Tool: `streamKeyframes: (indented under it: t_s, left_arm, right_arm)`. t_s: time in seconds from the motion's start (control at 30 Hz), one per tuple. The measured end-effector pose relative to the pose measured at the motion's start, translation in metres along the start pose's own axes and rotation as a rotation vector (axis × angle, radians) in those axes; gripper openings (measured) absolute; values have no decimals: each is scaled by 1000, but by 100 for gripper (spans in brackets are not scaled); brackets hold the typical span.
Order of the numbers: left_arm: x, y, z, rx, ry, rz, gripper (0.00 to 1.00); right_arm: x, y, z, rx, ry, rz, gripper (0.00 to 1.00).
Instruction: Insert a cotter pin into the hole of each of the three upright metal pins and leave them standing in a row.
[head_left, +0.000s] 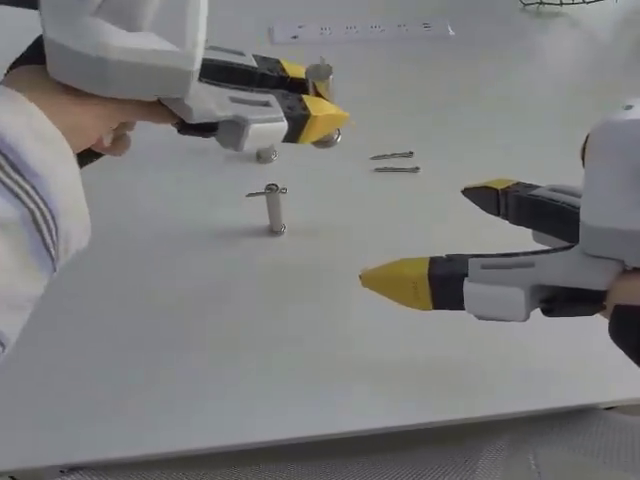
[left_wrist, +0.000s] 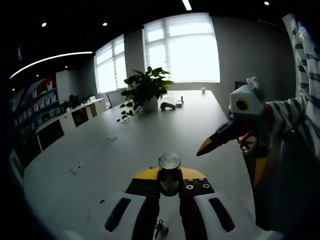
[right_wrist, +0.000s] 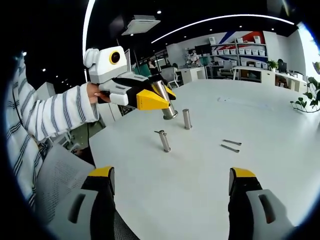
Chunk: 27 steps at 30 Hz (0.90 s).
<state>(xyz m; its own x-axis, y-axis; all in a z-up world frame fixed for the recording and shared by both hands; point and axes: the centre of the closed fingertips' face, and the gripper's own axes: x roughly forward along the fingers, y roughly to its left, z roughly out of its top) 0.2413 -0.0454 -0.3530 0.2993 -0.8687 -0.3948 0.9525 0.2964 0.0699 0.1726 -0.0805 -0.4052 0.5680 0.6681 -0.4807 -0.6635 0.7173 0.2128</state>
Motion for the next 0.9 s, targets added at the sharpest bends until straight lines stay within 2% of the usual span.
streamKeyframes:
  t_s: [0.17,0.27,0.37,0.43,0.73,0.8,0.9]
  left_arm:
    - [15,-18,-10,-13,16,-41,9]
    - [21,-25,-21,-8,38,-67,9]
    - [24,-40,-28,-43,49,-111,9]
    - [27,-46,-35,-37,60,-118,9]
    - [35,-65,-57,-48,118,-150,9]
    - [36,-67,-61,-53,121,-149,9]
    - [38,-69,-69,-71,130,-137,9]
  right_arm:
    - [-6,-2,-3,10,-5,-5,93]
    - [-7,-3,-5,14,-4,-12,93]
    - [-8,-5,-7,21,2,-14,92]
    - [-8,-5,-8,24,3,-12,92]
    - [-10,-9,-12,44,15,-10,93]
    - [-10,-11,-11,30,7,-23,91]
    - [-9,-10,-13,34,18,-15,91]
